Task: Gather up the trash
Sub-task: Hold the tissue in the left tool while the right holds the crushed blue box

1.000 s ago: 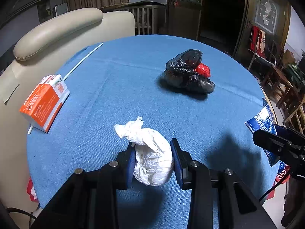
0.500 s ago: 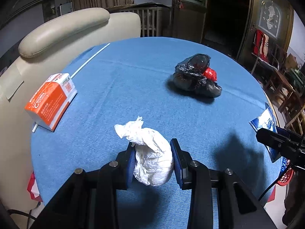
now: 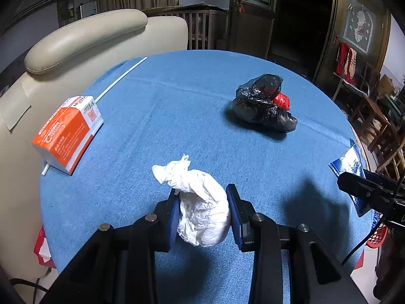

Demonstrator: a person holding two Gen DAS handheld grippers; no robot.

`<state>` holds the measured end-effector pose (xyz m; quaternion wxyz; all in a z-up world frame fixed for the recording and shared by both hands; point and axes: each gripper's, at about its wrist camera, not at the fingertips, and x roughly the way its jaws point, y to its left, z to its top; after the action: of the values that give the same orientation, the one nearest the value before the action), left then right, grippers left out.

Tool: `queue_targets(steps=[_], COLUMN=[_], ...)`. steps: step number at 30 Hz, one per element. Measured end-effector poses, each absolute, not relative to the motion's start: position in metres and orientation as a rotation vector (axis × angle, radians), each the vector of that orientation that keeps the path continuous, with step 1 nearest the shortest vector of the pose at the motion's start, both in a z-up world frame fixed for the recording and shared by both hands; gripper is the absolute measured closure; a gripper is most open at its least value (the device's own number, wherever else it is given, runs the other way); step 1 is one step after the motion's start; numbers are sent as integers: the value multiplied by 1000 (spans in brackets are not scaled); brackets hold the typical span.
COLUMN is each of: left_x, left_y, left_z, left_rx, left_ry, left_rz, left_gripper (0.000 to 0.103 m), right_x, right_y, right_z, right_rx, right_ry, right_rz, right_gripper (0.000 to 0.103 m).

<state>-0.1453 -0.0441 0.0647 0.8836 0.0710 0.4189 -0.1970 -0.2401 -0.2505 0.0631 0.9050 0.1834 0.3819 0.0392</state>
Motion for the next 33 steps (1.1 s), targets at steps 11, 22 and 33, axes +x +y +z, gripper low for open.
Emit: queue_targets(steps=[11, 22, 33], left_x=[-145, -148, -151], left_y=[-44, -41, -38], left_z=[69, 78, 80], left_rx=[145, 137, 117], left_ry=[863, 839, 831], left_rz=[-403, -390, -393], left_gripper=[66, 66, 66], right_x=[-242, -246, -247], right_y=[-254, -257, -254], right_z=[61, 66, 69], right_rx=[406, 422, 417], right_ry=[789, 772, 769], right_rz=[82, 84, 83], right_gripper=[25, 25, 25])
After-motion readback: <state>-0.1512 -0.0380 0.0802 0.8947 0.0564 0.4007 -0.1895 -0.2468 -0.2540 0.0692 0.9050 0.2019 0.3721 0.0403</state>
